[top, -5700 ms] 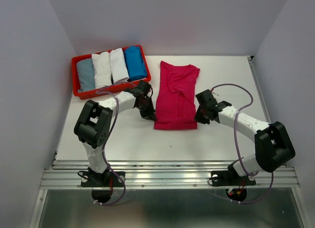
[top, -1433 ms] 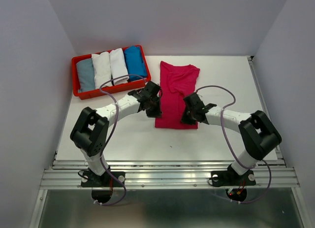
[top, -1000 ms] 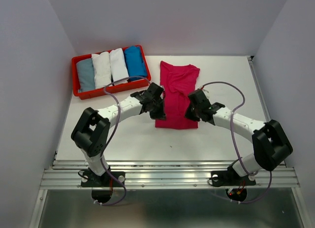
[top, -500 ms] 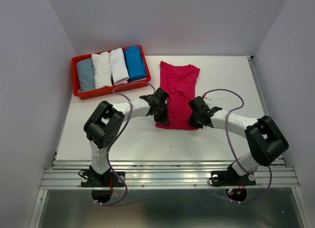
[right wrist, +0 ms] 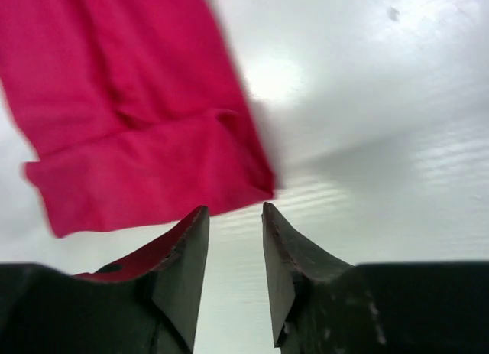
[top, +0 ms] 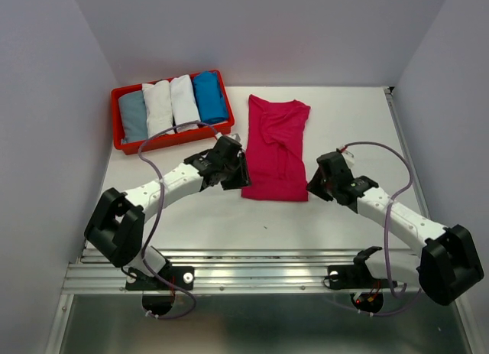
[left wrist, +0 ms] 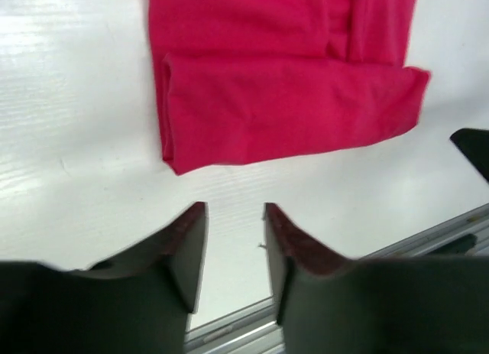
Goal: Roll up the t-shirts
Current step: Roll the T-shirt to the center of the board.
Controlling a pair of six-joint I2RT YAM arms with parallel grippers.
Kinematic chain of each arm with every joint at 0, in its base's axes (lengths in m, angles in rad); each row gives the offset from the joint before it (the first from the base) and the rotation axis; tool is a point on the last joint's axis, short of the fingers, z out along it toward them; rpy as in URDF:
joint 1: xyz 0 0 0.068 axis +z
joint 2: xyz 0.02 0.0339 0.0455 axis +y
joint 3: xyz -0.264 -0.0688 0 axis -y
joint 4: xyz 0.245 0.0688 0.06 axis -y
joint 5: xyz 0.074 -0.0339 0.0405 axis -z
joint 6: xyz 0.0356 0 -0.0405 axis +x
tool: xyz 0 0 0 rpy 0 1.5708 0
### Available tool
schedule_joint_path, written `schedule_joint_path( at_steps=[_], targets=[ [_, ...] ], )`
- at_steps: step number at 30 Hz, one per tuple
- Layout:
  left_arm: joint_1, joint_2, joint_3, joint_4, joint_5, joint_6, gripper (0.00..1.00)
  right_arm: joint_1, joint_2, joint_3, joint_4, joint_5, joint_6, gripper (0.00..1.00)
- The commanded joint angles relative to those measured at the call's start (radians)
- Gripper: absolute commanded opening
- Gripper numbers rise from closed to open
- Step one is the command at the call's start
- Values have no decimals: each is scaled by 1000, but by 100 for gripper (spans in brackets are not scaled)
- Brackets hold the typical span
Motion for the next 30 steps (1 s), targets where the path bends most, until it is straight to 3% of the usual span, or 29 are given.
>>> schedule_joint_path(
  at_steps=[1, 4, 11, 21, 30],
  targets=[
    [18, -16, -128, 26, 29, -37, 56, -60, -37, -113, -30, -76, 31, 42],
    [35, -39, -201, 116, 52, -80, 62, -106, -83, -172, 28, -162, 40, 47],
    [87, -33, -290, 261, 80, -131, 52, -150, -77, -225, 134, -247, 40, 50],
    [104, 28, -298, 347, 118, -134, 50, -160, 33, -213, 240, -304, 31, 49],
    [106, 99, -287, 371, 135, -128, 34, -160, 87, -205, 260, -276, 21, 42]
  ],
)
